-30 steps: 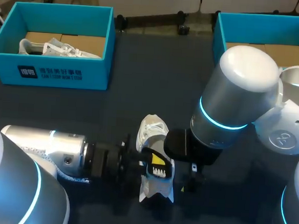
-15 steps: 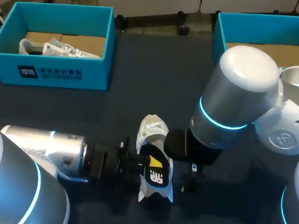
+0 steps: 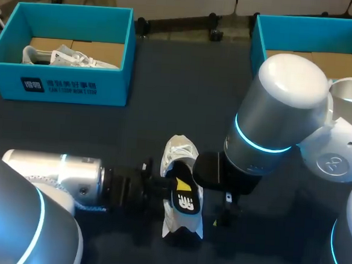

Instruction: Take the shoe out of the shoebox, open the shoe tongue, remove and reinsert the insole, then place the shoe into the shoebox

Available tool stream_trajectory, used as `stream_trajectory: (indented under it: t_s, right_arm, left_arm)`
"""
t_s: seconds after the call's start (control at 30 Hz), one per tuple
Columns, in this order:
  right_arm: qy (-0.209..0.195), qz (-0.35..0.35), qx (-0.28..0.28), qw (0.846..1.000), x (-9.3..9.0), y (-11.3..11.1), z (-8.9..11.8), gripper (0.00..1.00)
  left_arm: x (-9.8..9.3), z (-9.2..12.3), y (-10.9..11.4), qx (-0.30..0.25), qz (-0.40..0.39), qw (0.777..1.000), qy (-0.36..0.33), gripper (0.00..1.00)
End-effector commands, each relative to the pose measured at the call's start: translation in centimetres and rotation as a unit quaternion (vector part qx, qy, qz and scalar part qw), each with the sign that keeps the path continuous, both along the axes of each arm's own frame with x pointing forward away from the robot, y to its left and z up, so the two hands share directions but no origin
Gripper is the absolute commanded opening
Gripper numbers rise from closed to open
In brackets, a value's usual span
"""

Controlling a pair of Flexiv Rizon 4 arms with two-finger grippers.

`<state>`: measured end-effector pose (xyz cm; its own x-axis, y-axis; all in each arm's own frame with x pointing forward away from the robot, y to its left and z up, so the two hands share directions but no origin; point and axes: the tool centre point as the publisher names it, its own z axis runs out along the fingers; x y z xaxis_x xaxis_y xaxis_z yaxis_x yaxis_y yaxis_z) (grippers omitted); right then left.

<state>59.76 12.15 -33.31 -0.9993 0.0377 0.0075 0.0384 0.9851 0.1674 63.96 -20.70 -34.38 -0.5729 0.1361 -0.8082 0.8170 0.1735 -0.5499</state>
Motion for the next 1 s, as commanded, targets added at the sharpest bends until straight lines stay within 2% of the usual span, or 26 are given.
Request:
stream_trajectory:
  t_s: [0.03, 0.2, 0.23, 0.27, 0.3, 0.33, 0.6, 0.73, 0.8, 0.83, 1.0]
  right_arm:
    - [0.000, -0.001, 0.001, 1.000, 0.0, 0.0, -0.2, 1.00]
    - [0.000, -0.001, 0.001, 1.000, 0.0, 0.0, -0.2, 1.00]
    - [0.000, -0.001, 0.001, 1.000, 0.0, 0.0, -0.2, 1.00]
    - [0.000, -0.001, 0.001, 1.000, 0.0, 0.0, -0.2, 1.00]
    - [0.000, -0.001, 0.001, 1.000, 0.0, 0.0, -0.2, 1.00]
    - [0.000, -0.001, 0.001, 1.000, 0.0, 0.0, -0.2, 1.00]
    - [0.000, -0.001, 0.001, 1.000, 0.0, 0.0, -0.2, 1.00]
    - [0.000, -0.001, 0.001, 1.000, 0.0, 0.0, -0.2, 1.00]
    - [0.000, -0.001, 0.001, 1.000, 0.0, 0.0, -0.2, 1.00]
    - [0.000, -0.001, 0.001, 1.000, 0.0, 0.0, -0.2, 1.00]
    - [0.000, -0.001, 0.001, 1.000, 0.0, 0.0, -0.2, 1.00]
  left_arm:
    - [0.3, -0.1, -0.4, 0.001, 0.002, 1.000, 0.002, 0.00]
    - [-0.5, 0.5, -0.1, -0.005, -0.009, 1.000, 0.017, 0.00]
    - [-0.7, 0.6, 0.0, -0.005, -0.010, 1.000, 0.017, 0.12]
    - [-0.9, 0.8, 0.0, -0.004, -0.014, 1.000, 0.021, 0.28]
    - [-1.2, 1.0, 0.1, -0.004, -0.015, 1.000, 0.020, 0.39]
    - [-1.4, 1.2, 0.2, -0.005, -0.016, 1.000, 0.020, 0.41]
    - [-2.4, 2.7, 0.7, -0.016, -0.027, 0.999, 0.011, 0.38]
    - [-2.9, 2.9, 0.6, -0.017, -0.030, 0.999, 0.015, 0.21]
    - [-2.9, 3.0, 0.7, -0.013, -0.030, 0.999, 0.013, 0.16]
    - [-3.0, 3.0, 0.7, -0.011, -0.029, 0.999, 0.011, 0.00]
    - [-2.6, 2.4, 0.6, -0.007, -0.030, 0.999, 0.005, 0.00]
